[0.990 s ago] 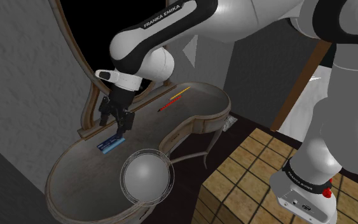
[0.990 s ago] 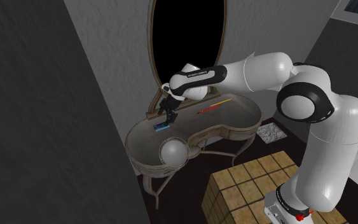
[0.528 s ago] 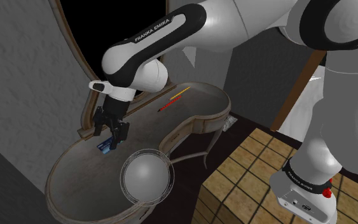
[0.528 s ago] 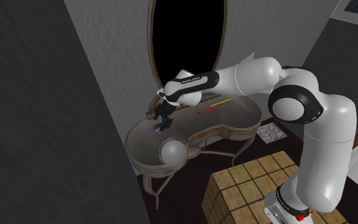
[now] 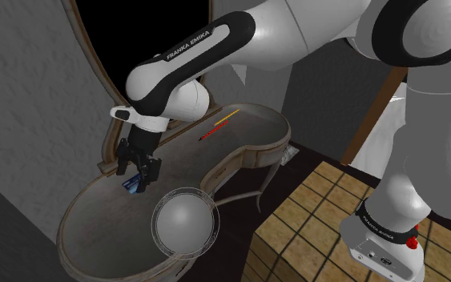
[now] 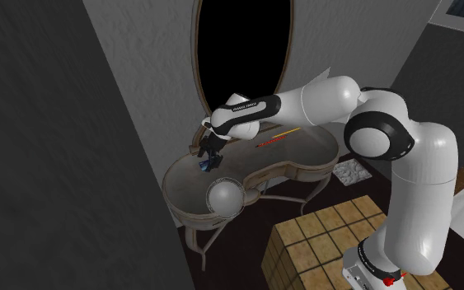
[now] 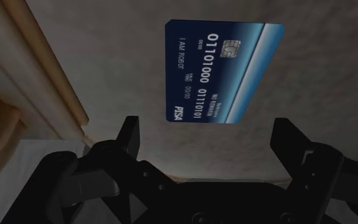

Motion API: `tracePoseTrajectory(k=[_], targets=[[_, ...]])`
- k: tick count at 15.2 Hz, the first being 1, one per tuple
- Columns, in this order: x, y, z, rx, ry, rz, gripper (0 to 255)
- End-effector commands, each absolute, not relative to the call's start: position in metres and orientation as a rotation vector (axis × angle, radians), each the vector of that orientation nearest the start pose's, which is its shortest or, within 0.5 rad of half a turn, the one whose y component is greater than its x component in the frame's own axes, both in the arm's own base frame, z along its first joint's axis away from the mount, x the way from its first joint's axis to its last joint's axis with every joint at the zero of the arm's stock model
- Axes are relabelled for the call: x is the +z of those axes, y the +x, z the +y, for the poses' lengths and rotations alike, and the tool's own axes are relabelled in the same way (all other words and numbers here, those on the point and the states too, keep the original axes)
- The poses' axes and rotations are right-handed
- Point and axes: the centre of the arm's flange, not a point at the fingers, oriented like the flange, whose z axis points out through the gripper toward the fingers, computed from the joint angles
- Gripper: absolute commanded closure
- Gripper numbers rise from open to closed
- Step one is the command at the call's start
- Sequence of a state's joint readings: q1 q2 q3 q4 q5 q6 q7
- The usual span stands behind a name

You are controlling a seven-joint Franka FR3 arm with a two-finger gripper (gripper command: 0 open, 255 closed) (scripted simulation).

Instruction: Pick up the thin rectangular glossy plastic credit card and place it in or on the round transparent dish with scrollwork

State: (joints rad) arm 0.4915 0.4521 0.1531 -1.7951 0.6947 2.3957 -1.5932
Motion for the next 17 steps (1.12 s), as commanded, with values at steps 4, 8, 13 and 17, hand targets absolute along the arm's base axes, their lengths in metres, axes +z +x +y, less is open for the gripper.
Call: tracePoseTrajectory(k=[4, 8, 13, 17], targets=[[0.317, 0.536, 0.398, 0.686, 2.282, 2.675, 255], [0.317, 0.536, 0.398, 0.686, 2.282, 2.675, 255], [0.328, 0.536, 0.398, 0.686, 2.282, 2.675, 255], [0.349, 0.536, 0.398, 0.686, 2.282, 2.675, 255]])
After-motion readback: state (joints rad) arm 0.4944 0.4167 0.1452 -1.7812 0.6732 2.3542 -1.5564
